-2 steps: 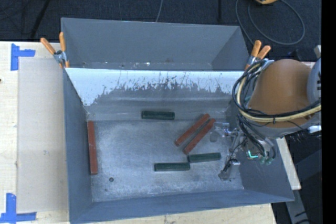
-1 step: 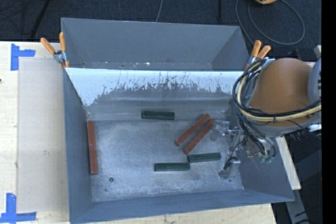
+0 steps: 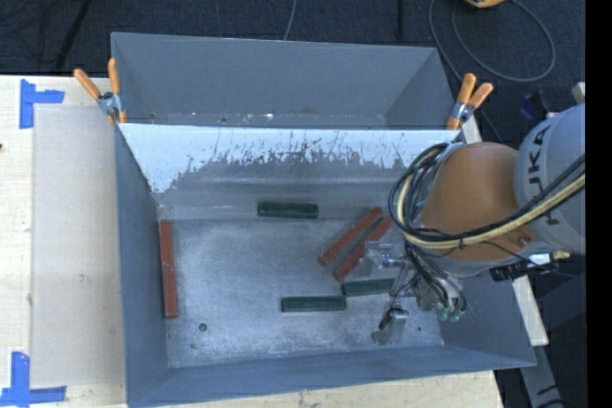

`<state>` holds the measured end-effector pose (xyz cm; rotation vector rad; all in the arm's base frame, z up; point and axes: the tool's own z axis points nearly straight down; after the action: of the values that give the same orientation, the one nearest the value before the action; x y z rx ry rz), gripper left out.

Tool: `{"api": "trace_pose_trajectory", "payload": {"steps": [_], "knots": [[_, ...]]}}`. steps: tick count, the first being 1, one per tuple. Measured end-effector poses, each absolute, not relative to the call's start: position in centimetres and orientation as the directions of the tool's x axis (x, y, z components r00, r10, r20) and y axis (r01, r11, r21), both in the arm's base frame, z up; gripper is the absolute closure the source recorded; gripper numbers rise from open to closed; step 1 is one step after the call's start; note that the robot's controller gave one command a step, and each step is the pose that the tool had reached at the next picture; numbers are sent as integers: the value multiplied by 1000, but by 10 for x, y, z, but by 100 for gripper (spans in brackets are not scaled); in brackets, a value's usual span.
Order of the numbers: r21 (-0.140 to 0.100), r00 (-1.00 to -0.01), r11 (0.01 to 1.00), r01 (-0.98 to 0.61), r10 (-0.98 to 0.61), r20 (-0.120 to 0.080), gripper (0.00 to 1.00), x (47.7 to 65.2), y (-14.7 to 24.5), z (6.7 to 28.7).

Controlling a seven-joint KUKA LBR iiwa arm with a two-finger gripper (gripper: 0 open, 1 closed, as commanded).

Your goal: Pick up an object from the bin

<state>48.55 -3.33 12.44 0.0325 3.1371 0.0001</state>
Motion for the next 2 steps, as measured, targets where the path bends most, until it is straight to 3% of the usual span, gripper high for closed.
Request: {"api": "trace_pose_trajectory", "payload": {"steps": [1, 2], "knots": [[1, -1000, 1000, 20, 20, 5, 0, 481, -23, 92], [1, -1000, 1000, -28, -28, 0, 0, 471, 3, 118]]}}
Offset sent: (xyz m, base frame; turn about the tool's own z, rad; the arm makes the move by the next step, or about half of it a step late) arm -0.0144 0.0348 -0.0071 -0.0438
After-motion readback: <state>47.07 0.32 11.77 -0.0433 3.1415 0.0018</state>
